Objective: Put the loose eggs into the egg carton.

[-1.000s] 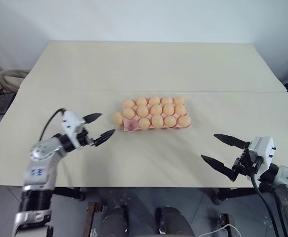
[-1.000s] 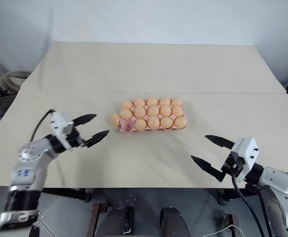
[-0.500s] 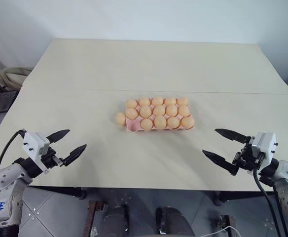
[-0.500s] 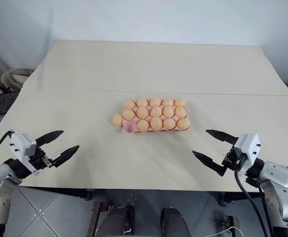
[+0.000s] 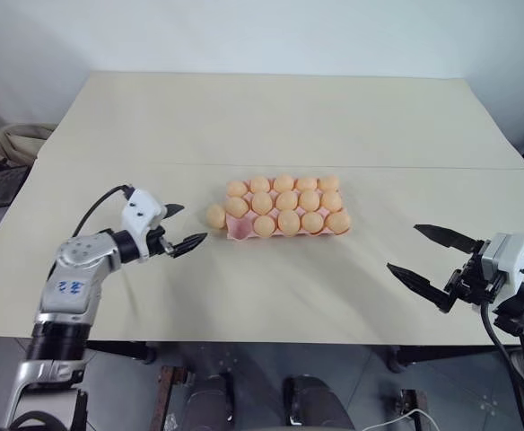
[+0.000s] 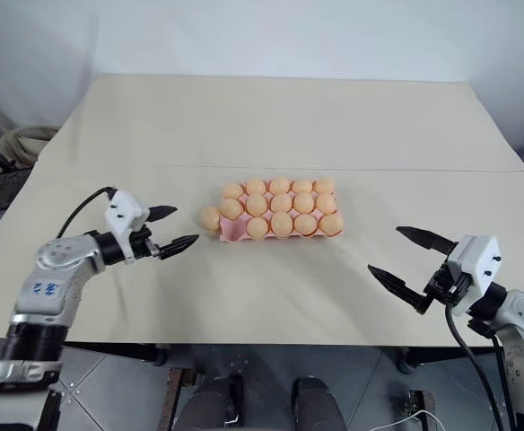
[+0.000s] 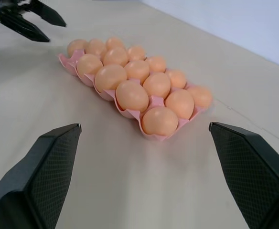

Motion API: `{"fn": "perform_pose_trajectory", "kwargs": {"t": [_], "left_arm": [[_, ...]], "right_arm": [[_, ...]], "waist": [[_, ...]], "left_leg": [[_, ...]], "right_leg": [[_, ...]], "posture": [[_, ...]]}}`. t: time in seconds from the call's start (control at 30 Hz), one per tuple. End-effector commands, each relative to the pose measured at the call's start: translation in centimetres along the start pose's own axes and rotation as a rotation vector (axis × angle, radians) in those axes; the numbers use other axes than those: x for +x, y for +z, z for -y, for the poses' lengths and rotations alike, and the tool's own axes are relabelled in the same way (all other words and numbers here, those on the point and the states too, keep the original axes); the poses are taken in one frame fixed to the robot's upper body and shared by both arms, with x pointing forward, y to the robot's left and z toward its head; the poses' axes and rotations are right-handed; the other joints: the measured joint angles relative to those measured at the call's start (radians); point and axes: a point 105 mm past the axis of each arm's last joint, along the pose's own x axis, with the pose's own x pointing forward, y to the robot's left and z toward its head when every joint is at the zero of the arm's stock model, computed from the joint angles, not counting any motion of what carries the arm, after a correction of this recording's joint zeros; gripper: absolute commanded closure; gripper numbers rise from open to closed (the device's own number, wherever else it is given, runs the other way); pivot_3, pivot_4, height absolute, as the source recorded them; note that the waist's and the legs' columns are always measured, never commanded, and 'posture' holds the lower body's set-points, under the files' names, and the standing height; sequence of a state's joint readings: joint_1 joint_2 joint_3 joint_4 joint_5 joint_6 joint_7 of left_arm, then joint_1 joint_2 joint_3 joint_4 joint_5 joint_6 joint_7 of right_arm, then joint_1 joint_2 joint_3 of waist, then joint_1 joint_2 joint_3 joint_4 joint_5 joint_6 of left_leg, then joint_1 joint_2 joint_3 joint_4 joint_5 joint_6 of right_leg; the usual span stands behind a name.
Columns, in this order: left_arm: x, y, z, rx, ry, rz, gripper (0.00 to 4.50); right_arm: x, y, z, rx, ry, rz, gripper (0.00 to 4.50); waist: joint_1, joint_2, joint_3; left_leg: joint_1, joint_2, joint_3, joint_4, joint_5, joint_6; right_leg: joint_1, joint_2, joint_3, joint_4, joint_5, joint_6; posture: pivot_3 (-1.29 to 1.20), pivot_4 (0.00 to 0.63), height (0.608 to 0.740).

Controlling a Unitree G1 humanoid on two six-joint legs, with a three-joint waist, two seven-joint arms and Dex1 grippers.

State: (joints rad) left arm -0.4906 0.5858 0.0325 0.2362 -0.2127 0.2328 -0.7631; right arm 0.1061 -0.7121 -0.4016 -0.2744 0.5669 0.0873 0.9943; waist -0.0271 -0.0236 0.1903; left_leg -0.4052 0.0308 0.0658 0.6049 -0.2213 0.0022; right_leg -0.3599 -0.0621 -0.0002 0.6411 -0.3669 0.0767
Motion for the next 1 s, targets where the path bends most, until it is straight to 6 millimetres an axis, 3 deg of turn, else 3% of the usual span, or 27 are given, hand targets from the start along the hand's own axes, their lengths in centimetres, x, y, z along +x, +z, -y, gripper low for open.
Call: {"fn": "perform_pose_trajectory", "kwargs": {"t": [0.03,0.23,0.4,0.53,0.63,0.8,1.0], "left_arm": [[1.6,0.6,-0.3,0.034,-0.002,0.022,0.12],[3.7,-0.5,0.0,0.027,-0.048,-0.021,0.12],[4.8,-0.7,-0.5,0.019,-0.043,-0.02,0.12],[5.8,-0.6,-0.2,0.013,-0.06,-0.001,0.12],[6.2,-0.6,-0.2,0.008,-0.065,0.002,0.67],[5.9,-0.9,-0.7,-0.023,-0.045,0.019,2.09],[2.3,0.2,-1.9,-0.031,0.003,0.158,2.16]], "right_arm": [[-0.1,1.4,-0.4,-0.026,-0.018,0.039,0.0],[-0.1,2.4,-1.8,-0.01,0.028,0.072,0.0],[1.4,4.4,-4.3,-0.02,0.155,0.149,0.0],[2.0,4.5,-5.4,-0.018,0.211,0.155,0.0],[2.1,4.1,-5.2,-0.027,0.229,0.135,0.0],[2.1,3.9,-4.7,-0.029,0.23,0.125,0.0],[1.8,3.1,-4.5,-0.009,0.205,0.1,0.0]], "waist": [[0.001,0.0,0.0],[-0.002,-0.001,0.0],[0.001,-0.001,0.001],[0.003,-0.002,0.001],[0.004,-0.002,0.001],[0.002,-0.002,0.001],[-0.003,-0.002,0.001]], "left_leg": [[0.0,0.0,0.0,0.001,0.0,0.0],[0.0,0.0,0.0,0.007,0.0,0.0],[0.0,0.0,0.0,0.007,0.0,0.0],[0.0,0.0,0.0,0.007,0.0,0.0],[-0.001,0.0,0.0,0.007,0.0,0.001],[-0.001,0.0,0.0,0.008,0.0,0.001],[-0.001,0.0,0.0,0.007,0.0,0.0]], "right_leg": [[0.0,0.0,0.0,0.001,0.0,0.0],[0.001,0.0,0.001,0.004,0.001,0.002],[0.0,0.0,0.001,0.006,0.001,0.002],[0.0,0.0,0.001,0.005,0.001,0.002],[0.0,0.0,0.001,0.004,0.001,0.002],[0.0,0.0,0.0,0.005,0.001,0.002],[0.0,0.0,0.001,0.006,0.001,0.002]], "posture": [[0.0,0.15,0.74],[0.0,0.15,0.74],[0.0,0.15,0.74],[0.0,0.15,0.74],[0.0,0.15,0.74],[0.0,0.15,0.74],[0.0,0.15,0.74]]}}
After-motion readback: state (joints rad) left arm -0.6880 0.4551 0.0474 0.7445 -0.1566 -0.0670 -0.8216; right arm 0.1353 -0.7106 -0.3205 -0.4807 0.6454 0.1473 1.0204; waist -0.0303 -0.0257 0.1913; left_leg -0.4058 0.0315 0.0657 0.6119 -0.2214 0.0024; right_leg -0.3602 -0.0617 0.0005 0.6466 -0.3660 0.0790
